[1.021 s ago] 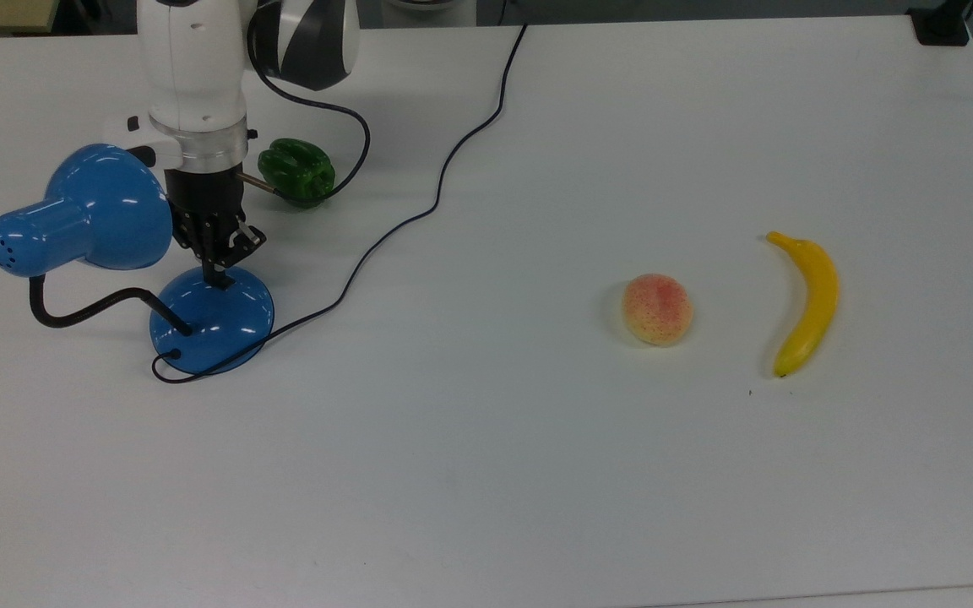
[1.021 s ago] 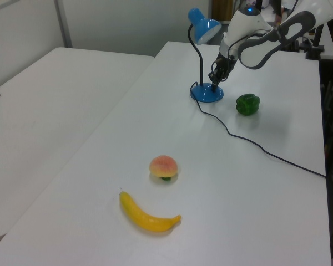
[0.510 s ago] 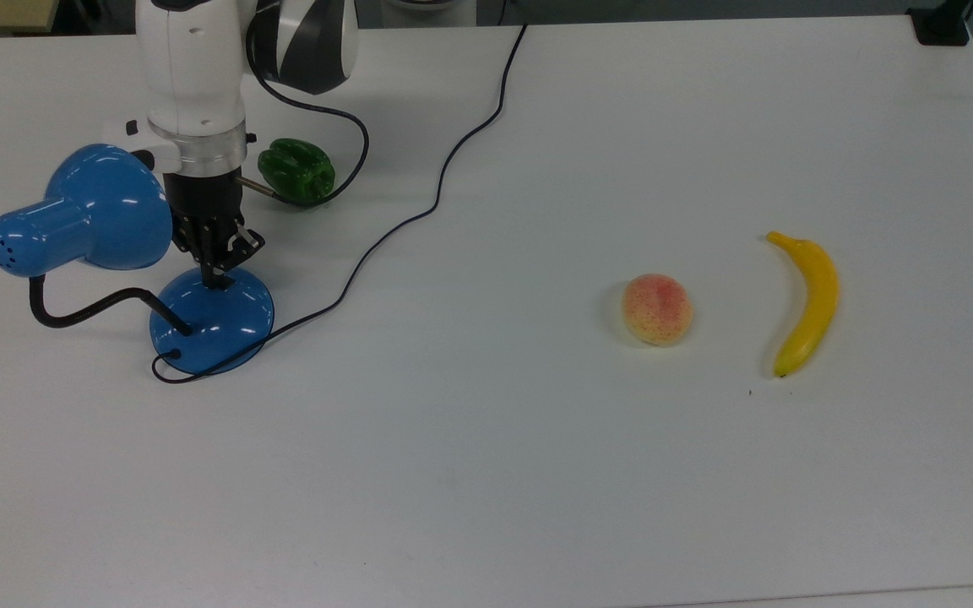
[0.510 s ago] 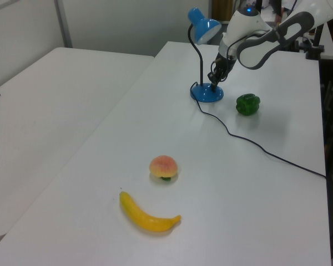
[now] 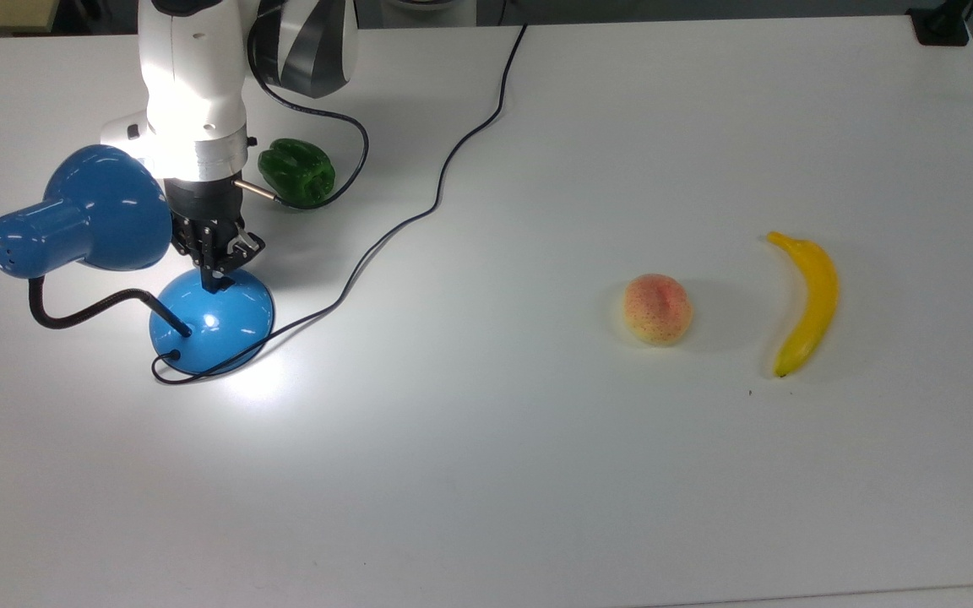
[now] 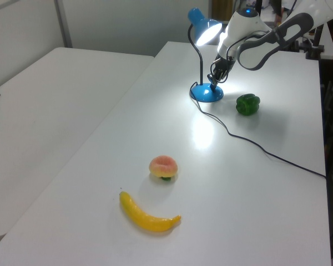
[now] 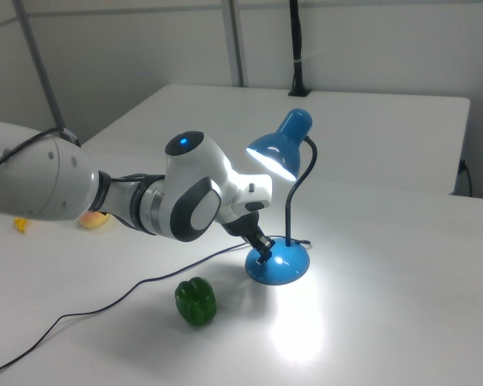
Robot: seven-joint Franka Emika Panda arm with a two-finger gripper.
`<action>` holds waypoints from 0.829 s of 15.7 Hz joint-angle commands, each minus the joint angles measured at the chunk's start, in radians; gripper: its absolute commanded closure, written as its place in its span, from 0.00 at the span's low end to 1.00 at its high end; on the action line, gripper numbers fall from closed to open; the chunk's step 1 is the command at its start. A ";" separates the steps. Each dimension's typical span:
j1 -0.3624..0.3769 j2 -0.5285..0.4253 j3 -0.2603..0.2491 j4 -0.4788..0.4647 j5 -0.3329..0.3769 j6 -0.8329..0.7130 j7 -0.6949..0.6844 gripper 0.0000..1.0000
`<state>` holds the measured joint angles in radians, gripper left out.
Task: Turn on desk lamp
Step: 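Hold the gripper on the switch while the lamp lights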
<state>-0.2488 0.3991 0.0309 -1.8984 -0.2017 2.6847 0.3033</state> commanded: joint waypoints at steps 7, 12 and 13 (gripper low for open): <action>0.002 0.017 -0.006 0.005 -0.024 0.031 0.011 1.00; 0.005 -0.054 -0.006 -0.008 -0.024 -0.093 0.017 1.00; 0.006 -0.068 -0.005 -0.011 -0.024 -0.118 0.017 1.00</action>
<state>-0.2488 0.3933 0.0308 -1.8950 -0.2027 2.6627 0.3033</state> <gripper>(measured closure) 0.991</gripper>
